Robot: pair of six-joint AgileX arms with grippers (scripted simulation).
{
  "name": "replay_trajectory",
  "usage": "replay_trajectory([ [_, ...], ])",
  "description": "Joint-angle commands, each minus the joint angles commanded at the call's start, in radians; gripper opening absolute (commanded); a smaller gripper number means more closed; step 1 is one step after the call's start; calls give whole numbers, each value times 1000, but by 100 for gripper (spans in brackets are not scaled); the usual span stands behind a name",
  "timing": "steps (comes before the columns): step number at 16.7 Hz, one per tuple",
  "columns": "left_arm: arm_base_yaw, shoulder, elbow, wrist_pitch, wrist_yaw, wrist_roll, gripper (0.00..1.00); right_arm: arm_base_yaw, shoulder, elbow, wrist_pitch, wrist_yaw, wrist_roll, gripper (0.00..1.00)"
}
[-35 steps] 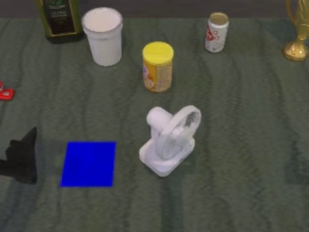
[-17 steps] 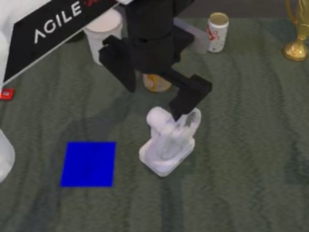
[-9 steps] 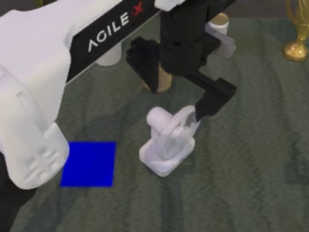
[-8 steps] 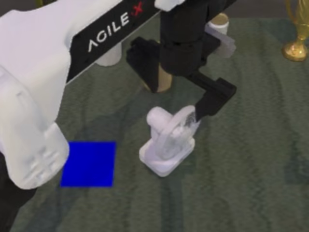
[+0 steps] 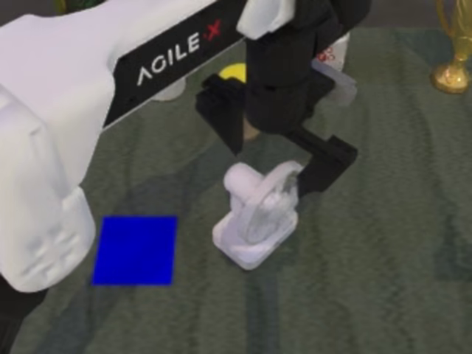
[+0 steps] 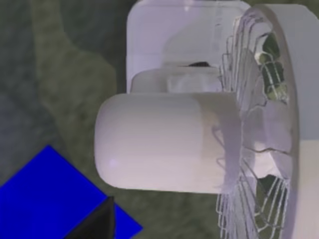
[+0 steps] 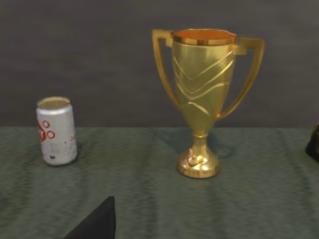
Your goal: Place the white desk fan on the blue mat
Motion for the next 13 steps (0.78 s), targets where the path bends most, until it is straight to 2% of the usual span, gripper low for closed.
replay_trajectory([
  [4, -1, -27, -139, 111, 0, -2, 100, 0, 0, 0, 0, 0, 0, 100],
  [9, -1, -30, -154, 125, 0, -2, 100, 0, 0, 0, 0, 0, 0, 100],
  [13, -1, -30, -154, 125, 0, -2, 70, 0, 0, 0, 0, 0, 0, 100],
])
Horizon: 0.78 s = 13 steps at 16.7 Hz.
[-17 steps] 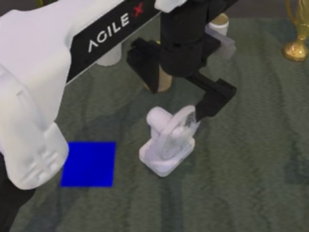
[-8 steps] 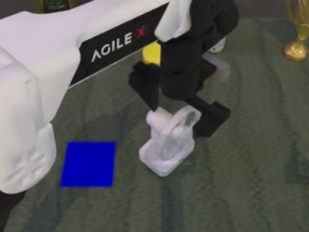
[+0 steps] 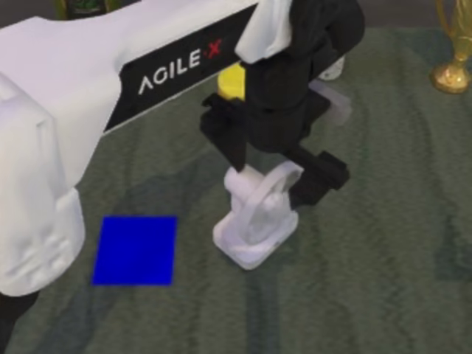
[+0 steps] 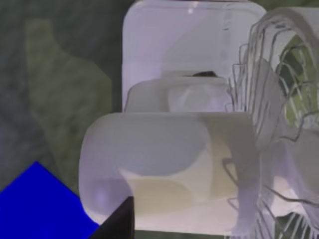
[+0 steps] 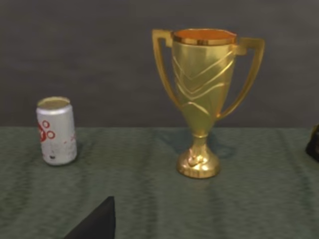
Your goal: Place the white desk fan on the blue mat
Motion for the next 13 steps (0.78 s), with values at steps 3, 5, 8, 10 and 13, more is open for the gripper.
replay_trajectory([
  [3, 0, 0, 0, 0, 0, 0, 47, 0, 0, 0, 0, 0, 0, 100],
  [5, 0, 0, 0, 0, 0, 0, 32, 0, 0, 0, 0, 0, 0, 100],
  [8, 0, 0, 0, 0, 0, 0, 10, 0, 0, 0, 0, 0, 0, 100],
  [10, 0, 0, 0, 0, 0, 0, 0, 0, 0, 0, 0, 0, 0, 100],
  [13, 0, 0, 0, 0, 0, 0, 0, 0, 0, 0, 0, 0, 0, 100],
])
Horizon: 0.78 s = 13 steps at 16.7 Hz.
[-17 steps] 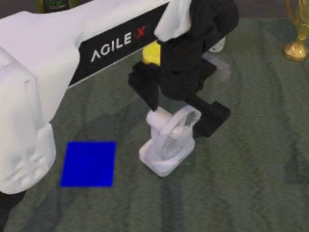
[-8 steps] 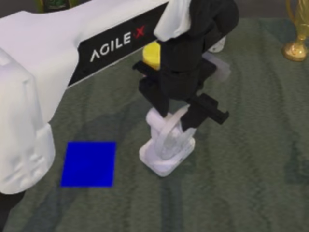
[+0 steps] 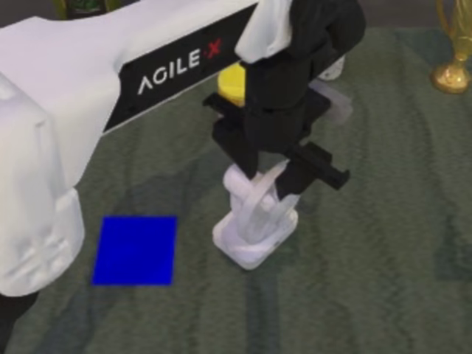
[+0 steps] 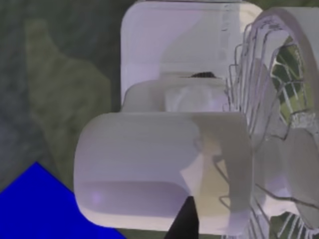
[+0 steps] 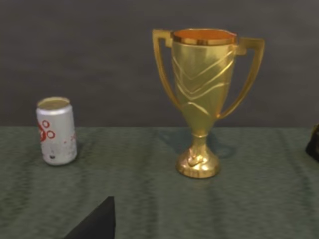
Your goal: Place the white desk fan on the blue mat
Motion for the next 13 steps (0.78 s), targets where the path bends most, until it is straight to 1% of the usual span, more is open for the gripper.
replay_trajectory([
  [7, 3, 3, 17, -16, -2, 1, 0, 0, 0, 0, 0, 0, 0, 100],
  [13, 16, 51, 258, -195, -2, -1, 0, 0, 0, 0, 0, 0, 0, 100],
])
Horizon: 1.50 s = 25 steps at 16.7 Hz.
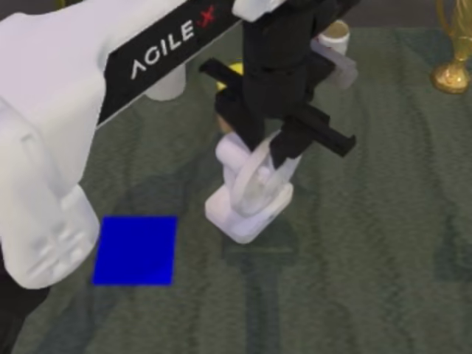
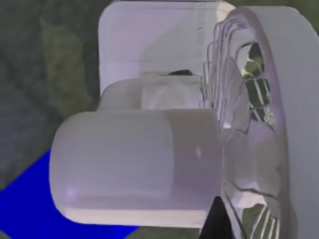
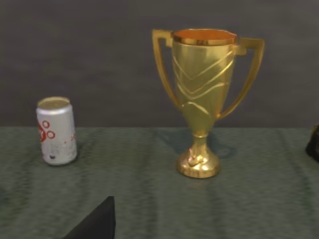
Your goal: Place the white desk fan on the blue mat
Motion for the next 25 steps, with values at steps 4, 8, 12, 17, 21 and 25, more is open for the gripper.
replay_trajectory([
  [4, 4, 14, 57, -54, 2, 1, 0, 0, 0, 0, 0, 0, 0, 100],
  [8, 2, 2, 42, -49, 1, 15, 0, 0, 0, 0, 0, 0, 0, 100],
  [12, 47, -75, -80, -17, -1, 160, 0, 0, 0, 0, 0, 0, 0, 100],
  [17, 148, -266, -352, 72, -1, 548, 0, 0, 0, 0, 0, 0, 0, 100],
  [21, 235, -435, -600, 152, 3, 884, 0, 0, 0, 0, 0, 0, 0, 100],
  [25, 299, -556, -789, 206, 5, 1089, 0, 0, 0, 0, 0, 0, 0, 100],
])
